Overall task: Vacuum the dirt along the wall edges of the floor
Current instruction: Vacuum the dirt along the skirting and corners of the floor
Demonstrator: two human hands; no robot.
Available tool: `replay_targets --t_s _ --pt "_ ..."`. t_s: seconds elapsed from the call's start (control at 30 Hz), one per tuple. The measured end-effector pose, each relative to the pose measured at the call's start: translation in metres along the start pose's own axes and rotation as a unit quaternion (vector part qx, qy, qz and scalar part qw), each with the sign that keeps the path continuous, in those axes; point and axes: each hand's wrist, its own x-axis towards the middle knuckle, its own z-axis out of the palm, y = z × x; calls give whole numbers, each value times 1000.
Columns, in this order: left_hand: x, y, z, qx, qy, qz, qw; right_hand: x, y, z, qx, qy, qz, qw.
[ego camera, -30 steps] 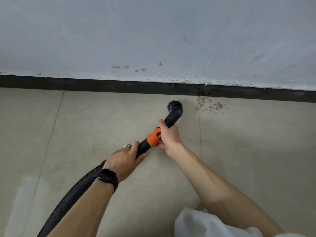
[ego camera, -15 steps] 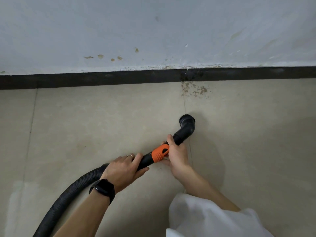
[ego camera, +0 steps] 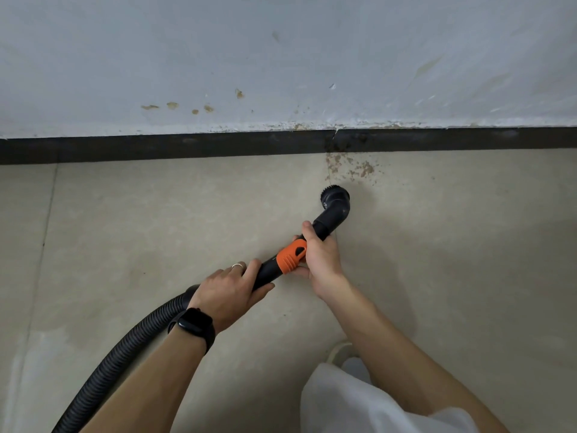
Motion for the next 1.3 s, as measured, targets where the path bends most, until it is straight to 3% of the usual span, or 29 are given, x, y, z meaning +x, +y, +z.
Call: replay_targets --t_s 0.53,1.3 --pt "32 -4 -4 -45 -3 -33 998 20 -28 14 -35 16 -18 999" --pt "73 4 -19 -44 -109 -104 988 48 -57 15 -141 66 -72 985"
